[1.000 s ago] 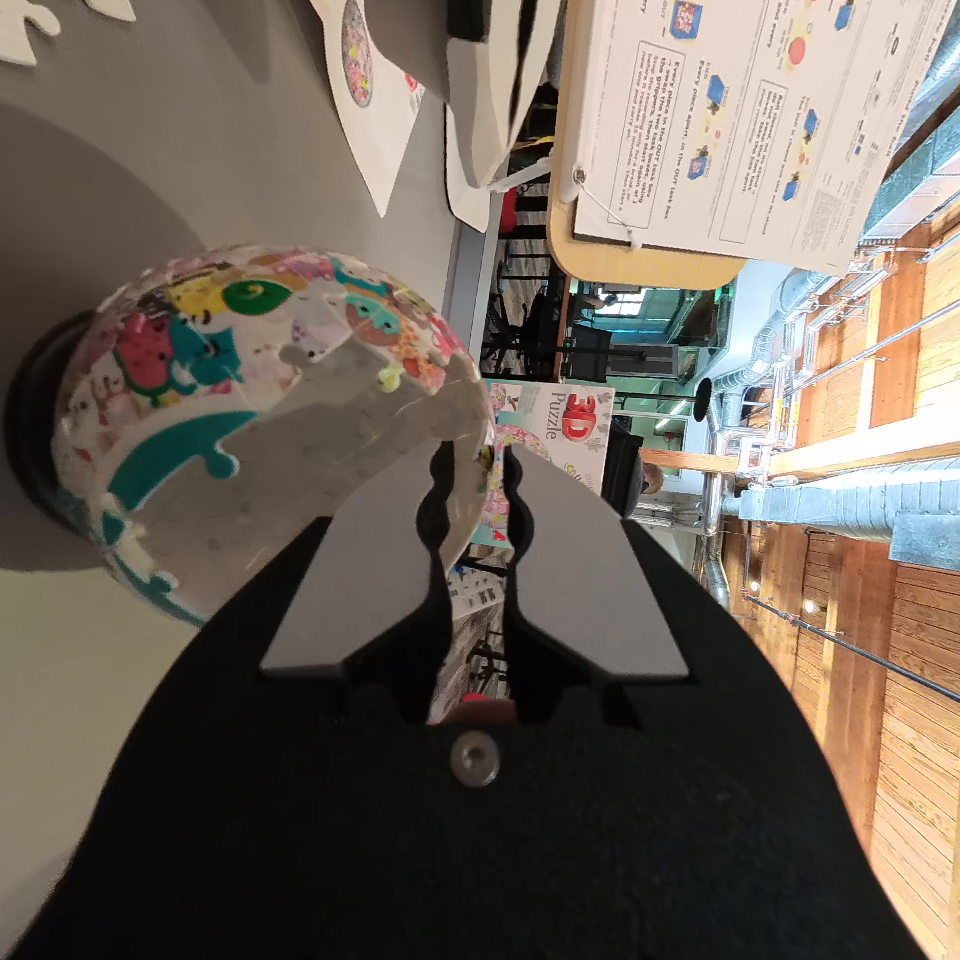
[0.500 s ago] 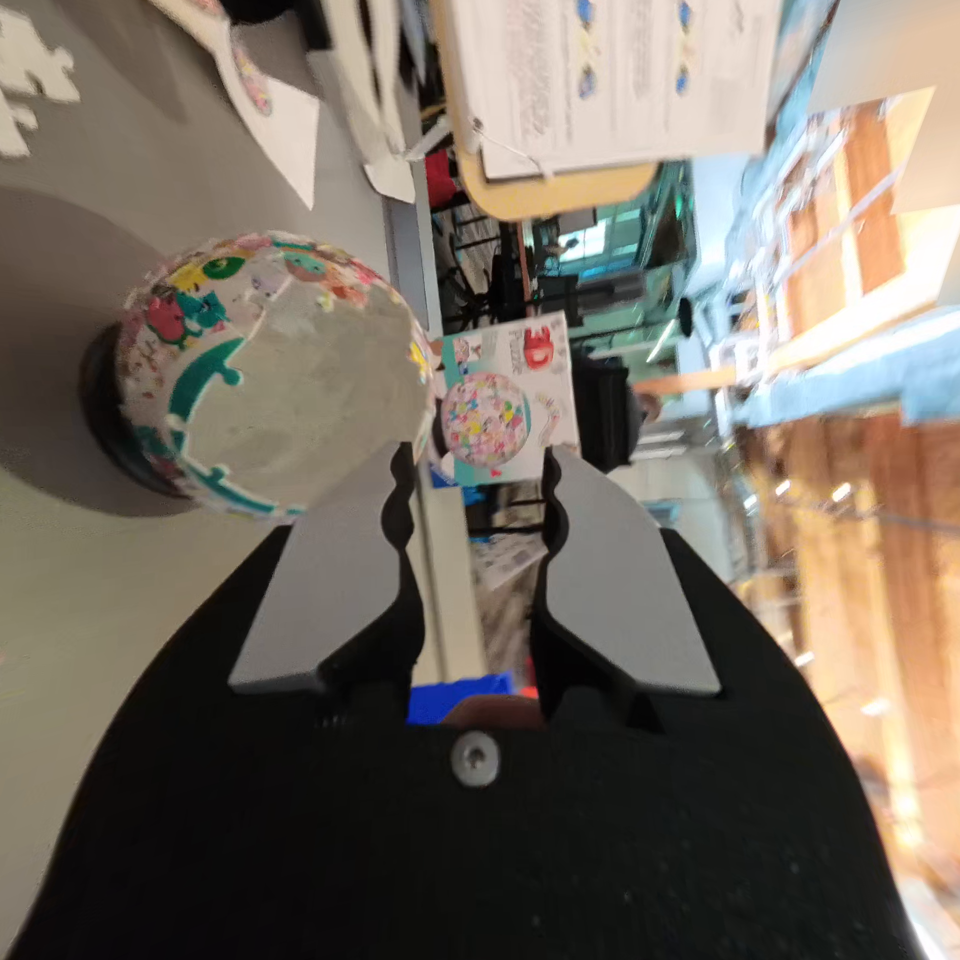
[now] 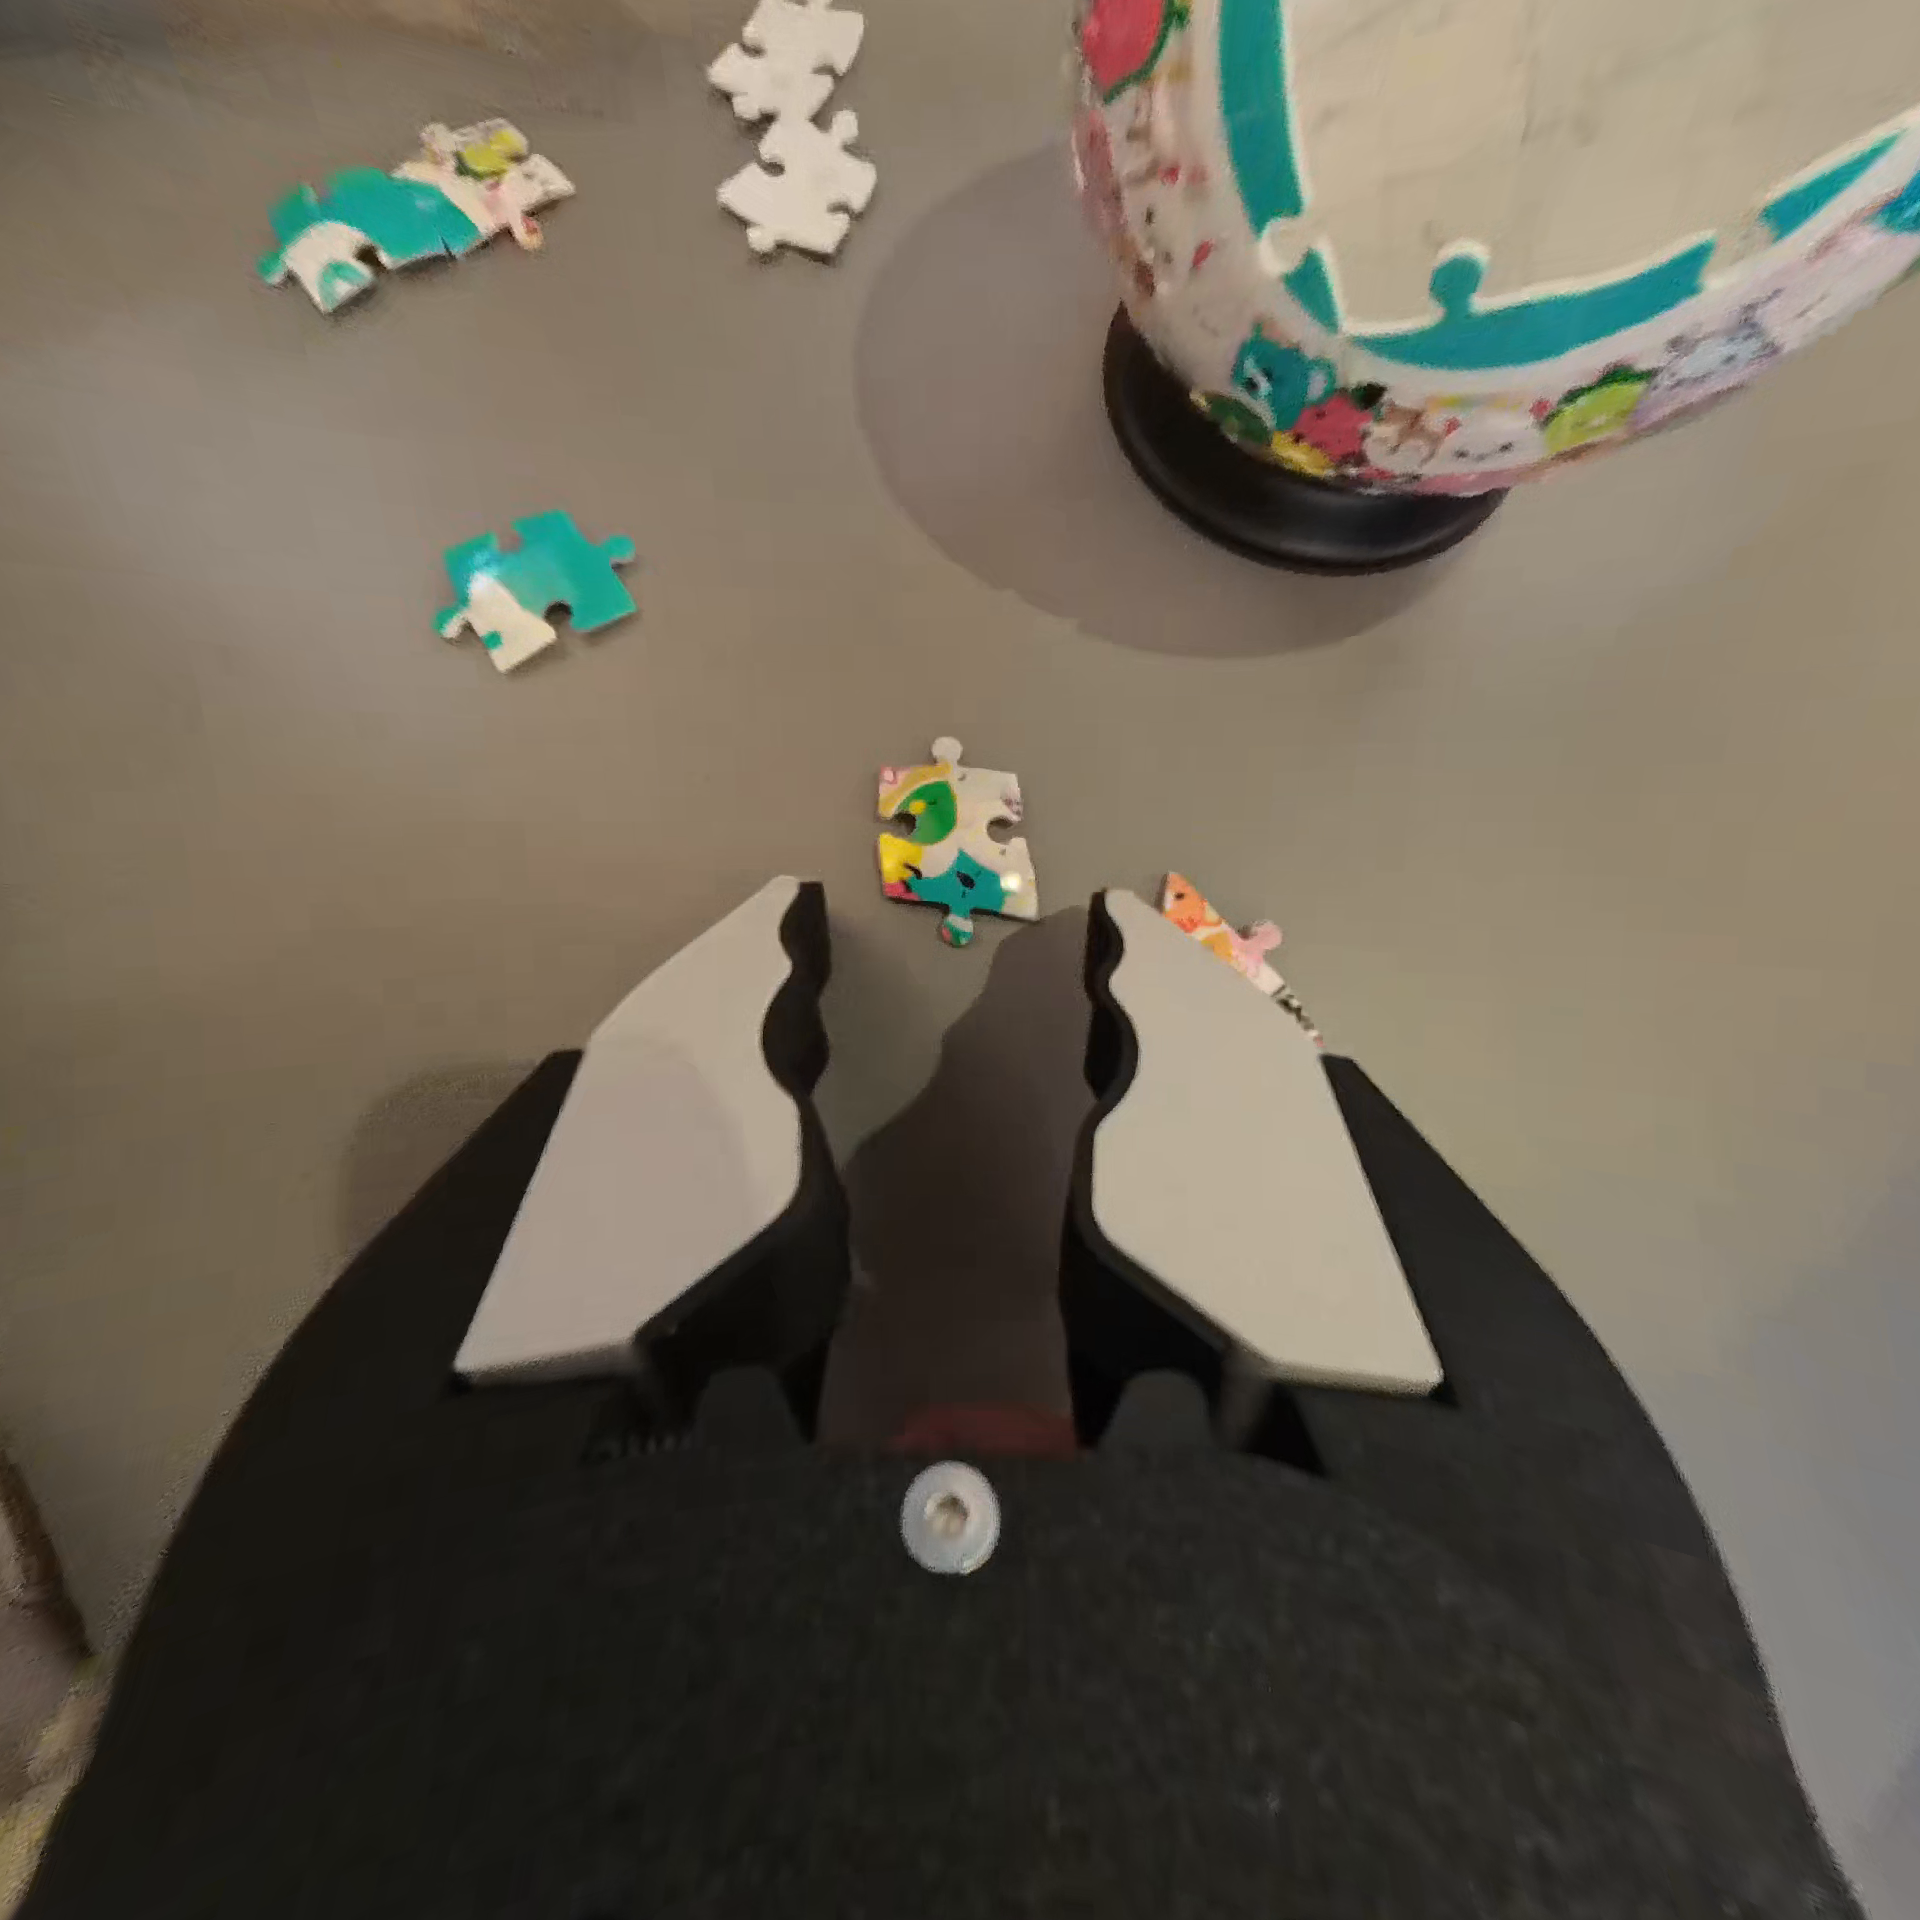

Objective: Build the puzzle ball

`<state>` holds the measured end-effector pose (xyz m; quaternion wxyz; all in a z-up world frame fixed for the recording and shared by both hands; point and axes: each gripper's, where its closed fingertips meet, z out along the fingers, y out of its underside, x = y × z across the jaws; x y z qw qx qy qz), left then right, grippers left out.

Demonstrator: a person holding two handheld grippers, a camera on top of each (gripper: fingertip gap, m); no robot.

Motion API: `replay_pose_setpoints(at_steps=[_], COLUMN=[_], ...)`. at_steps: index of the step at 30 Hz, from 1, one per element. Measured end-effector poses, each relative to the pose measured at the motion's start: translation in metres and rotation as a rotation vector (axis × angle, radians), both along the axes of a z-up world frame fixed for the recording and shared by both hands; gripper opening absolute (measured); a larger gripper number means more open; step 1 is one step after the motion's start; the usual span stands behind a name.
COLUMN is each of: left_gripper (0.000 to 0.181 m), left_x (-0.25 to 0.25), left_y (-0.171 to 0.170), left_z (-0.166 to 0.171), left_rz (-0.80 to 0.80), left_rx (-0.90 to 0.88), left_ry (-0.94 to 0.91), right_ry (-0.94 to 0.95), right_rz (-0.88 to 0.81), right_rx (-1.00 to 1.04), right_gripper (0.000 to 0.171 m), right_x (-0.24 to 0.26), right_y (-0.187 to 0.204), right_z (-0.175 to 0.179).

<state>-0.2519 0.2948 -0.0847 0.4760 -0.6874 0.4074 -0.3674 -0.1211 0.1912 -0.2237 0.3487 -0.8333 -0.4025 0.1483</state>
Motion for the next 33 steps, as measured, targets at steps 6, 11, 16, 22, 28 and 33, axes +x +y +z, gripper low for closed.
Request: replay_pose_setpoints(at_steps=[6,11,16,22,28,33], left_gripper=[0.005,0.005,0.005,0.005,0.010,0.012], left_x=[0.011,0.011,0.006,0.004,0.001,0.018], left_y=[-0.056,-0.072,-0.070,-0.063,-0.093,-0.111], left_z=[-0.006,-0.018,-0.018,-0.032,-0.084,-0.101], left_rz=[-0.080,-0.048,-0.029,-0.032,-0.162,-0.217], left_rx=[-0.130,-0.141,-0.163,-0.188,-0.331,-0.317], left_ry=[-0.011,0.013,0.004,0.061,0.270,0.298], right_ry=[-0.013,-0.038,0.011,-0.003,0.077,-0.011], right_rz=[0.060,0.077,0.077,0.078,0.158,0.191], right_rx=[-0.020,0.018,0.038,0.033,0.001,0.043], right_gripper=[0.038,0.027,0.009,0.000,0.019,0.056], right_x=[-0.005,-0.008,-0.006,0.008,-0.041,-0.074], right_y=[0.001,0.003,0.010,0.022,-0.010,0.003], right_z=[-0.004,-0.003,0.008,0.021,0.021,0.004])
